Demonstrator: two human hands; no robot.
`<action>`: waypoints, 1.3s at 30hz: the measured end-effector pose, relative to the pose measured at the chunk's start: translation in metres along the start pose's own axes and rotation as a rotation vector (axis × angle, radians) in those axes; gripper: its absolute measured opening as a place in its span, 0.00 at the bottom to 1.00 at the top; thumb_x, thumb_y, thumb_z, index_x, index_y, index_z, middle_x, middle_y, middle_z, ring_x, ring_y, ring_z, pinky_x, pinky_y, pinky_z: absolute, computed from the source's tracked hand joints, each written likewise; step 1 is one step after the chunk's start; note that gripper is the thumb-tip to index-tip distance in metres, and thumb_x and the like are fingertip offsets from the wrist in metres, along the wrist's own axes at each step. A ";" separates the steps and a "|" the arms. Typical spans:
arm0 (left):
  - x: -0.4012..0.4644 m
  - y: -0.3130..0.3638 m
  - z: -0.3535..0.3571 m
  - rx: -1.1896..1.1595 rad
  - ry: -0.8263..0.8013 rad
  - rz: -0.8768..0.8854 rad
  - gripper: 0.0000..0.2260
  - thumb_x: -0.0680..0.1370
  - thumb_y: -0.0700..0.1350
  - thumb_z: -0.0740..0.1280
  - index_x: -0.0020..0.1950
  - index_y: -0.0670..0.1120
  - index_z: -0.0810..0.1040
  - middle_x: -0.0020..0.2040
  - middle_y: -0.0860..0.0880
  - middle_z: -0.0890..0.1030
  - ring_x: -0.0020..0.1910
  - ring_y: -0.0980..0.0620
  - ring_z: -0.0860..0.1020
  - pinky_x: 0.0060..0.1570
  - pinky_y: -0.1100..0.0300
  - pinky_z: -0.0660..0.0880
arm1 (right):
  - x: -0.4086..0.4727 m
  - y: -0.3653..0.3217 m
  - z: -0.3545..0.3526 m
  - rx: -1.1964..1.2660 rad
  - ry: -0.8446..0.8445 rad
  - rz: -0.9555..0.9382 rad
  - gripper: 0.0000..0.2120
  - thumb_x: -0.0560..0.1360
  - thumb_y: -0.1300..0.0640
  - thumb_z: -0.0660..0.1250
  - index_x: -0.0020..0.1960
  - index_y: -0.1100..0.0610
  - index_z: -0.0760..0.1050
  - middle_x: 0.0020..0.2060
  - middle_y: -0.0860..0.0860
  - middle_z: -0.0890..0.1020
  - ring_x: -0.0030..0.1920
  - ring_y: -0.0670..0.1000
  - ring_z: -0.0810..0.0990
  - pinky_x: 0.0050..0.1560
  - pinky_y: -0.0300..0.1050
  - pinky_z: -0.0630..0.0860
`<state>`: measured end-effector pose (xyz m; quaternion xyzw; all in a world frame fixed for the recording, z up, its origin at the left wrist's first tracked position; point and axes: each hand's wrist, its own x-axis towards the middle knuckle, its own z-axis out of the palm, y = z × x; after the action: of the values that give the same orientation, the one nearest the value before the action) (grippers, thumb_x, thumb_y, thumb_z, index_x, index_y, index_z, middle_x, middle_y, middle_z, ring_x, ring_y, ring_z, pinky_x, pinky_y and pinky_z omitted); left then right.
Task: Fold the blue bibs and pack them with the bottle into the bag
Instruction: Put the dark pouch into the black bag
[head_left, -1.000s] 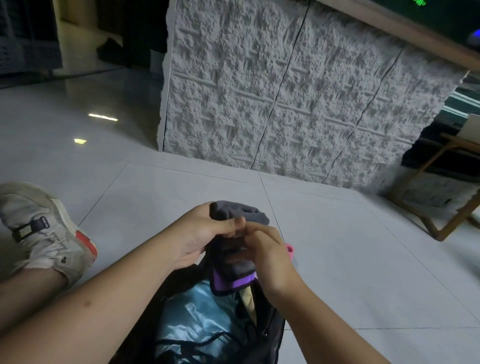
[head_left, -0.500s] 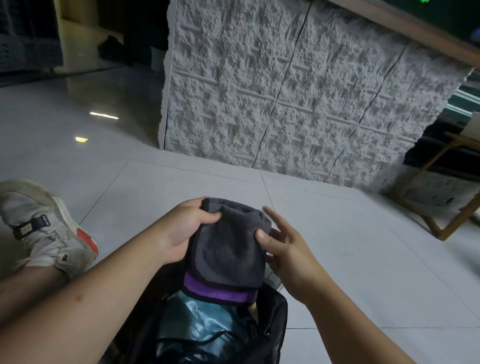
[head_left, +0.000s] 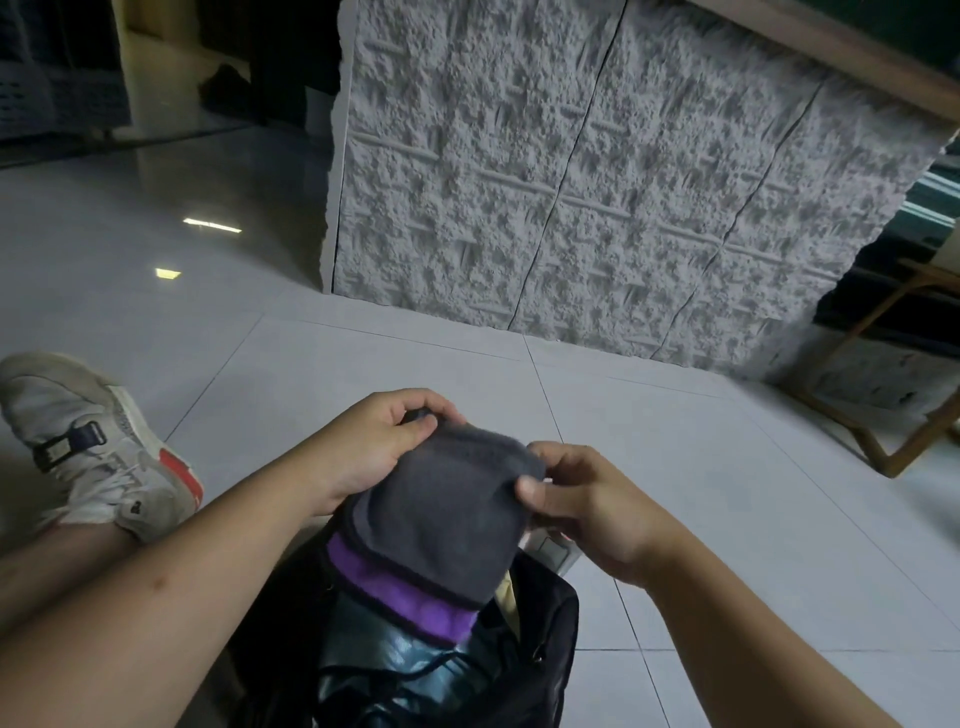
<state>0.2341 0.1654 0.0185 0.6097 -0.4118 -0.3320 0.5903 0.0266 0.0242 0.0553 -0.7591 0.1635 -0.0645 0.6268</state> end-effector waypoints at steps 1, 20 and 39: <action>0.000 0.000 0.000 0.028 0.014 0.005 0.15 0.86 0.40 0.61 0.49 0.54 0.85 0.53 0.51 0.86 0.54 0.52 0.82 0.61 0.51 0.74 | 0.000 0.000 0.001 0.131 0.013 -0.003 0.07 0.74 0.59 0.71 0.47 0.63 0.78 0.41 0.55 0.82 0.42 0.52 0.82 0.44 0.42 0.78; -0.036 -0.095 0.034 0.262 0.186 -0.357 0.23 0.71 0.32 0.71 0.51 0.60 0.72 0.46 0.45 0.79 0.40 0.48 0.76 0.38 0.49 0.75 | 0.018 0.106 0.080 0.003 0.689 0.537 0.13 0.71 0.57 0.70 0.53 0.61 0.74 0.48 0.58 0.82 0.44 0.53 0.81 0.47 0.52 0.82; -0.044 -0.166 0.067 1.014 -0.150 -0.336 0.25 0.82 0.51 0.63 0.79 0.62 0.63 0.73 0.43 0.68 0.74 0.41 0.64 0.74 0.49 0.65 | 0.014 0.144 0.094 -0.789 0.317 0.638 0.38 0.76 0.59 0.63 0.81 0.45 0.51 0.74 0.59 0.68 0.71 0.63 0.72 0.68 0.60 0.73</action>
<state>0.1733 0.1687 -0.1551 0.8501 -0.4586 -0.2240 0.1296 0.0441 0.0840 -0.1061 -0.8307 0.4909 0.0816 0.2498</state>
